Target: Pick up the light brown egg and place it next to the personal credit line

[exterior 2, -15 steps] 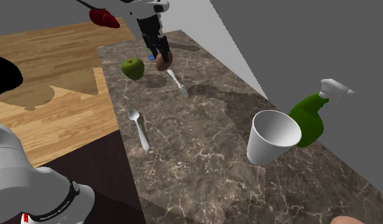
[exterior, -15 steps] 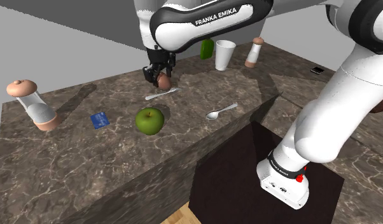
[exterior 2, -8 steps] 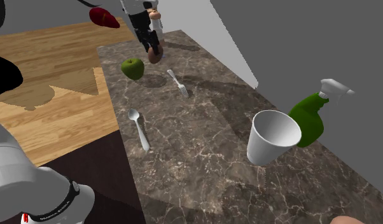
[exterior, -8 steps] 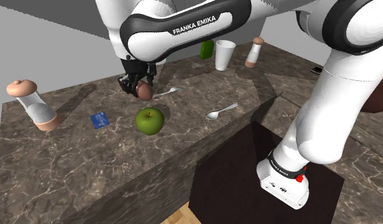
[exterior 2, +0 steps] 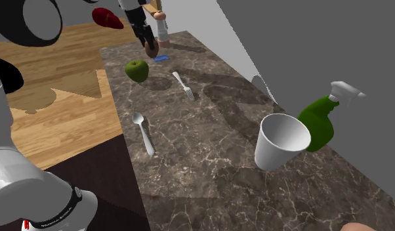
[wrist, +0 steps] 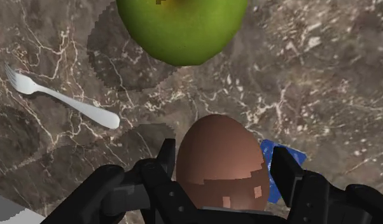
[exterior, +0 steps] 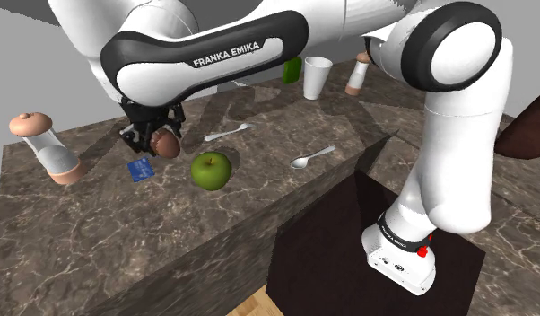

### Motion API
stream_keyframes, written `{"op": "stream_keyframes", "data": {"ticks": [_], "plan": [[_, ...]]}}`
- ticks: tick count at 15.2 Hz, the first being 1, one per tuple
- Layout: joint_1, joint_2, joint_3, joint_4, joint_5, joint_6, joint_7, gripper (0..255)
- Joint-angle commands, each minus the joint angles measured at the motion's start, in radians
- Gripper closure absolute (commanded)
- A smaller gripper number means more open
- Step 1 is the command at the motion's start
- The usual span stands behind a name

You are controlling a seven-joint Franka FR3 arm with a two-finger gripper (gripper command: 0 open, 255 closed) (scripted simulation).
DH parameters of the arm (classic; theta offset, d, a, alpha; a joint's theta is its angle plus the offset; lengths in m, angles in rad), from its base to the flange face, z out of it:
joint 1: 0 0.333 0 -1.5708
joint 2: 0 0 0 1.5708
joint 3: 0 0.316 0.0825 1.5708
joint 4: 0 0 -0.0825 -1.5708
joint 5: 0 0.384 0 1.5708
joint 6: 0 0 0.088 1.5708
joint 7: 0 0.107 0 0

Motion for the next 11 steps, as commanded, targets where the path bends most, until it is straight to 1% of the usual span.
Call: {"op": "stream_keyframes", "data": {"ticks": [1, 4, 5, 7, 11], "plan": [[0.053, 0.09, 0.001, 0.124, -0.027, -0.047, 0.032, 255], [0.134, 0.22, -0.006, 0.322, -0.059, -0.124, 0.058, 255], [0.165, 0.271, -0.011, 0.404, -0.069, -0.157, 0.062, 255], [0.236, 0.393, -0.025, 0.61, -0.09, -0.238, 0.058, 255], [0.219, 0.377, -0.024, 0.526, -0.088, -0.175, 0.076, 255]]}}
